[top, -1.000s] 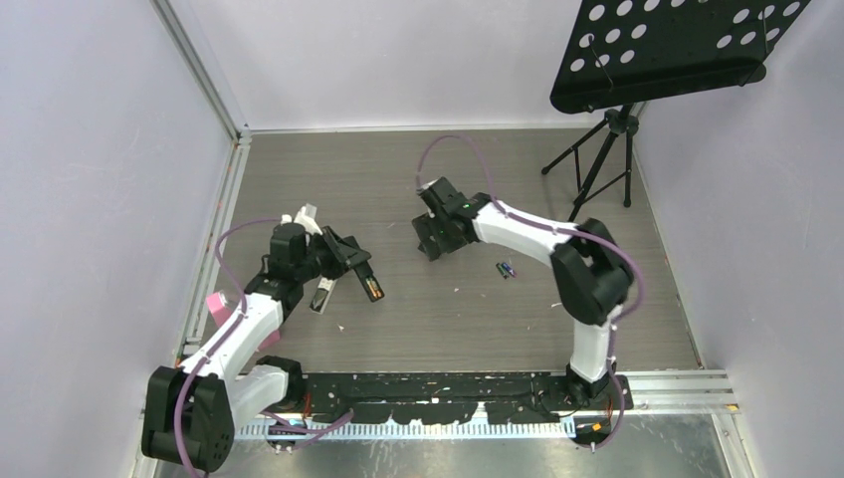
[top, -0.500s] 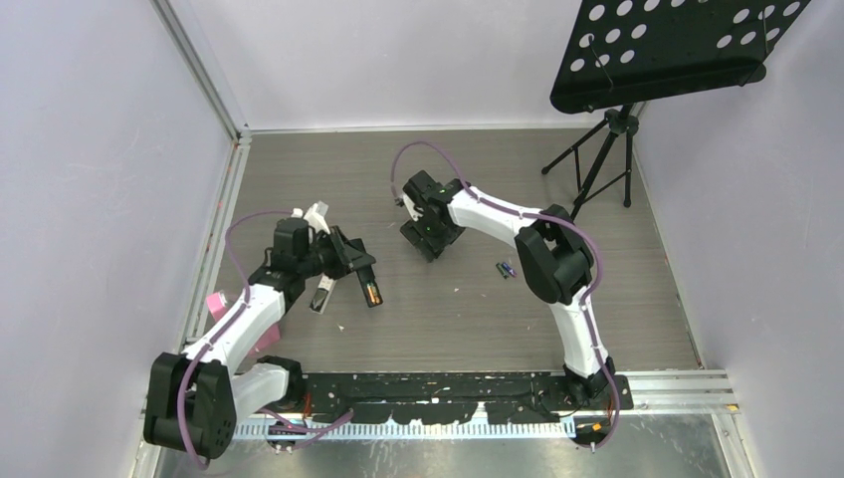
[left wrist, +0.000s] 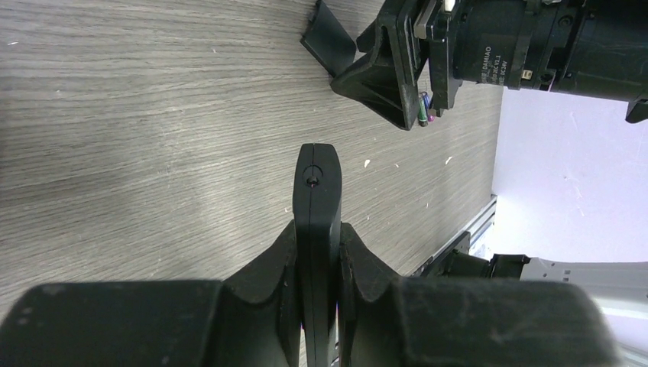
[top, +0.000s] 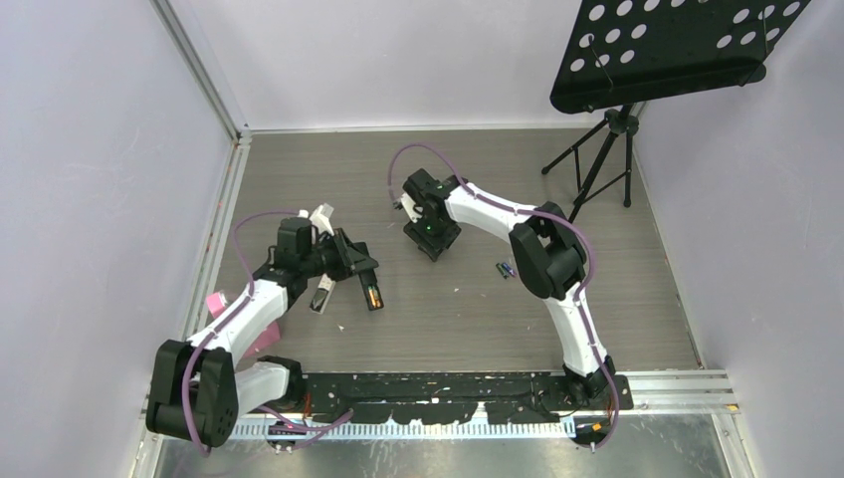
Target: Load the batteries into the remote control
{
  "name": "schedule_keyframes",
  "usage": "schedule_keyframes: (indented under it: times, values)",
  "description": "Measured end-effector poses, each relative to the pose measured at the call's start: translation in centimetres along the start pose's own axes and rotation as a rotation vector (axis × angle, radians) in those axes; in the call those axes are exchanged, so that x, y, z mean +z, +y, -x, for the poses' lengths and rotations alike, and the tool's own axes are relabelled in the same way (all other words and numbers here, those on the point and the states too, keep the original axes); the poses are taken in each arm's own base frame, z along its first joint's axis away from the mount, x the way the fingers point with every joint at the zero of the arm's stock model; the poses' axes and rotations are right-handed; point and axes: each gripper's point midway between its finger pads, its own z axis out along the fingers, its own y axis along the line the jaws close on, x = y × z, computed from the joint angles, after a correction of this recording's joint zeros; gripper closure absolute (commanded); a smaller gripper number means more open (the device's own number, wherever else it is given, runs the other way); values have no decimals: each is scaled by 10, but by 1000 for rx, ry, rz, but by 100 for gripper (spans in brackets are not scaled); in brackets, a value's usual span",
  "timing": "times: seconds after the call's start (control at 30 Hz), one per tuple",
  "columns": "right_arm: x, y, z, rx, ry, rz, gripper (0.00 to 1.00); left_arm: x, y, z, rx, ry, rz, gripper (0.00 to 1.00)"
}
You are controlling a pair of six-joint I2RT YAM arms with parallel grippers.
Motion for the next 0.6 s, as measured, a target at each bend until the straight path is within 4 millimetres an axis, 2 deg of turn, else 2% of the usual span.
schedule_keyframes:
  times: [0.53,0.6]
  values:
    - [3,2,9,-34,-31,48,44,5,2,-1,-4,14,-7,100]
    - [4,2,10,-37,-36,48,48,5,1,-1,-3,14,-10,100]
